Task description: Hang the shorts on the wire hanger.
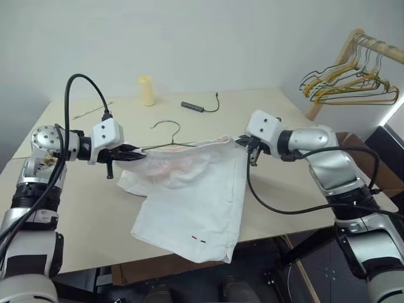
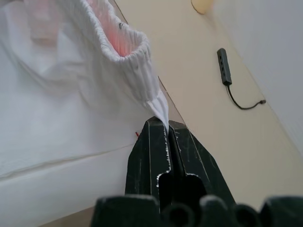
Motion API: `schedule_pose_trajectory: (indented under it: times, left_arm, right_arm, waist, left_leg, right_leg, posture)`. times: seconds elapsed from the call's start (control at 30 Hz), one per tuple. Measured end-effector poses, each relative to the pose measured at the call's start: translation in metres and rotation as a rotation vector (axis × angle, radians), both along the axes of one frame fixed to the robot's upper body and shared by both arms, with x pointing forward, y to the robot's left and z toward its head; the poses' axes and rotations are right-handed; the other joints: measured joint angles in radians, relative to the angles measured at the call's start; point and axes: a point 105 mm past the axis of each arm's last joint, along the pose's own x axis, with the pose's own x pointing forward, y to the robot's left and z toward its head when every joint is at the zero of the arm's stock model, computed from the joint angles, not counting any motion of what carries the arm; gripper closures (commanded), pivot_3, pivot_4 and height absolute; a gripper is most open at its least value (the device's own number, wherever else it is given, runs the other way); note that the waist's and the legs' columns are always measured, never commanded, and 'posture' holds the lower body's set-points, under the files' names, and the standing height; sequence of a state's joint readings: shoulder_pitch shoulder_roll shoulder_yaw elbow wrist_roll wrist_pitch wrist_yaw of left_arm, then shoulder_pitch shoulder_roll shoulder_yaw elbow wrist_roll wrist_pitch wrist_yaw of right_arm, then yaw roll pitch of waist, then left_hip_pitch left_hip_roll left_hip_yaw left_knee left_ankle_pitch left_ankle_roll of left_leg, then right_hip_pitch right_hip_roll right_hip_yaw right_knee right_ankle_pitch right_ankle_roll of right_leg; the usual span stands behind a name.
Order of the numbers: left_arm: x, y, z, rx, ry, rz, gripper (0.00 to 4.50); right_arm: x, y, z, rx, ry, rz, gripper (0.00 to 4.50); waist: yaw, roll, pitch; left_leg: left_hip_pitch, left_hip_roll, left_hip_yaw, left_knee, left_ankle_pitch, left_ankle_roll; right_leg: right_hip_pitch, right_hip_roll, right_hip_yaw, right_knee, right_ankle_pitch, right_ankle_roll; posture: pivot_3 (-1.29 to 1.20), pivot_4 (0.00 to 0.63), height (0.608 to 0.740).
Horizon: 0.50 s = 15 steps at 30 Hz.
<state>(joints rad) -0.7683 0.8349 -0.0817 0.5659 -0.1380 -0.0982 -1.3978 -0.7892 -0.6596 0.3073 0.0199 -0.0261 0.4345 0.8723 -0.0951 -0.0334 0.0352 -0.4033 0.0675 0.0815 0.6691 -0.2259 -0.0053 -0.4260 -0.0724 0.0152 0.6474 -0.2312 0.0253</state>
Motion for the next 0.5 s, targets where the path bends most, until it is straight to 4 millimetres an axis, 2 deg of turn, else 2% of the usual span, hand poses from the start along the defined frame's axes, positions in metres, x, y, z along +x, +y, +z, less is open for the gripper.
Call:
schedule_pose_trajectory:
  times: [0.17,0.5]
  left_arm:
    - [-0.001,-0.001,-0.001,0.001,0.007,-0.011,4.48]
    - [-0.002,-0.005,-0.001,-0.002,0.004,-0.025,4.48]
  right_arm:
    - [-0.002,0.019,0.004,-0.011,-0.006,0.056,4.45]
    - [-0.007,0.037,0.0,-0.026,0.035,0.097,4.45]
  waist:
    - [-0.002,0.0,0.0]
    - [-0.002,0.0,0.0]
  left_leg:
    - [-0.001,0.0,0.0,0.0,0.0,0.0]
    - [-0.001,0.0,0.0,0.0,0.0,0.0]
  right_leg:
    - [-0.001,0.0,0.0,0.0,0.0,0.0]
    - [-0.001,0.0,0.0,0.001,0.0,0.0]
  posture:
    - [-0.06,0.0,0.74]
    - [-0.05,0.0,0.74]
